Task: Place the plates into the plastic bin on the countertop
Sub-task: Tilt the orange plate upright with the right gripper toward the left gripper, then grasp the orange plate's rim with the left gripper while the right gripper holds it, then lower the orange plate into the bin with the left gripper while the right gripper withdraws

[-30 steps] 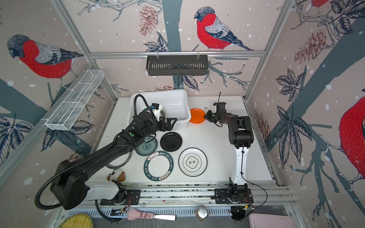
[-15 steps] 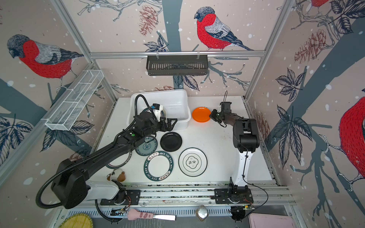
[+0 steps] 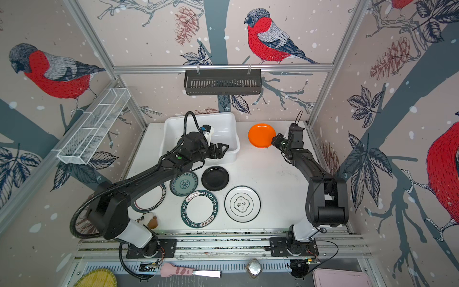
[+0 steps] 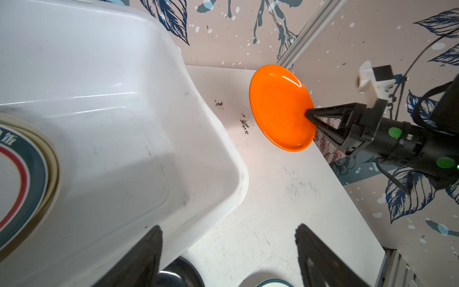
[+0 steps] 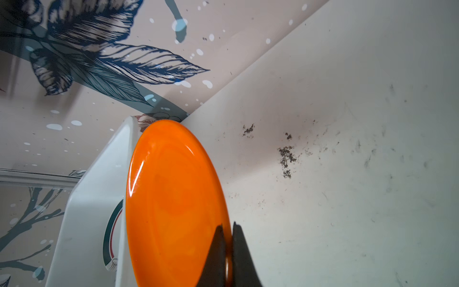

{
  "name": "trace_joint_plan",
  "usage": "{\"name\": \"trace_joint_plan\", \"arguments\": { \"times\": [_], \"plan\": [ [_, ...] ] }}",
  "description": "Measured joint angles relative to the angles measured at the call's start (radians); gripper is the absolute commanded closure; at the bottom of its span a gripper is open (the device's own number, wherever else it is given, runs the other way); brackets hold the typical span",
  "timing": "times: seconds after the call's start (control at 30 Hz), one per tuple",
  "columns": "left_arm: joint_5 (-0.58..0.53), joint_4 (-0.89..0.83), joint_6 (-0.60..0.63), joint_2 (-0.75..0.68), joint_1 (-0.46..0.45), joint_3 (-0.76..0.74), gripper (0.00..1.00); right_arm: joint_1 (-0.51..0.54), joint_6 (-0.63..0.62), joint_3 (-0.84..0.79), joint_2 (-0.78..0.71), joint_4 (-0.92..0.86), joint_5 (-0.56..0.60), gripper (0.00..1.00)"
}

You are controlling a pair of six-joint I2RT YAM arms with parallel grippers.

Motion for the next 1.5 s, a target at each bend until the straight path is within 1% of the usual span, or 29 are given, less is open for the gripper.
{"name": "trace_joint_plan", "arguments": {
  "times": [0.1, 0.17, 0.3, 0.4, 0.53, 0.7, 0.83, 0.93, 0.97, 1.07, 1.1, 1.13, 1.2, 1.23, 1.3, 1.33, 1.37, 1.4, 1.47, 1.5],
  "plan": [
    [0.033, 0.005, -0.001, 0.03, 0.0, 0.024, 0.28, 0.009, 0.0, -0.019, -0.071, -0.001, 0.001, 1.0],
    [0.059, 0.012, -0.013, 0.05, 0.0, 0.036, 0.3, 0.032, 0.001, -0.046, -0.111, 0.0, -0.008, 1.0],
    [0.098, 0.026, -0.028, 0.089, -0.013, 0.061, 0.41, 0.108, 0.0, -0.091, -0.17, -0.004, -0.014, 1.0],
    [0.126, 0.034, -0.028, 0.121, -0.028, 0.096, 0.42, 0.135, 0.001, -0.131, -0.202, 0.005, -0.031, 1.0],
    [0.129, 0.038, -0.028, 0.145, -0.045, 0.13, 0.43, 0.149, 0.013, -0.177, -0.241, 0.015, -0.035, 1.0],
    [0.129, 0.04, -0.036, 0.167, -0.053, 0.152, 0.44, 0.154, 0.033, -0.194, -0.277, 0.047, -0.073, 1.0],
    [0.13, 0.041, -0.043, 0.176, -0.055, 0.166, 0.61, 0.156, 0.051, -0.201, -0.292, 0.072, -0.103, 1.0],
    [0.133, 0.045, -0.043, 0.176, -0.056, 0.169, 0.64, 0.157, 0.057, -0.214, -0.299, 0.077, -0.12, 1.0],
    [0.133, 0.047, -0.043, 0.177, -0.056, 0.169, 0.66, 0.157, 0.058, -0.219, -0.307, 0.072, -0.125, 1.0],
    [0.148, 0.057, -0.046, 0.178, -0.056, 0.17, 0.85, 0.161, 0.057, -0.222, -0.33, 0.078, -0.133, 1.0],
    [0.149, 0.069, -0.07, 0.18, -0.056, 0.172, 0.92, 0.161, 0.05, -0.225, -0.335, 0.074, -0.13, 1.0],
    [0.151, 0.097, -0.089, 0.182, -0.054, 0.179, 0.96, 0.161, 0.045, -0.233, -0.34, 0.062, -0.125, 1.0],
    [0.148, 0.125, -0.099, 0.185, -0.051, 0.188, 1.0, 0.163, 0.049, -0.249, -0.346, 0.058, -0.129, 0.99],
    [0.158, 0.132, -0.108, 0.19, -0.048, 0.189, 1.0, 0.164, 0.049, -0.254, -0.353, 0.06, -0.124, 0.92],
    [0.18, 0.144, -0.114, 0.203, -0.041, 0.195, 1.0, 0.164, 0.055, -0.263, -0.36, 0.06, -0.115, 0.88],
    [0.2, 0.144, -0.114, 0.211, -0.037, 0.199, 1.0, 0.164, 0.057, -0.267, -0.36, 0.058, -0.108, 0.84],
    [0.212, 0.144, -0.113, 0.217, -0.033, 0.204, 1.0, 0.164, 0.059, -0.27, -0.362, 0.057, -0.108, 0.77],
    [0.224, 0.145, -0.114, 0.224, -0.029, 0.208, 1.0, 0.164, 0.061, -0.273, -0.365, 0.057, -0.108, 0.6],
    [0.24, 0.14, -0.113, 0.231, -0.019, 0.211, 1.0, 0.166, 0.076, -0.278, -0.38, 0.063, -0.111, 0.18],
    [0.239, 0.129, -0.111, 0.233, -0.013, 0.212, 1.0, 0.166, 0.076, -0.279, -0.389, 0.073, -0.114, 0.07]
  ]
}}
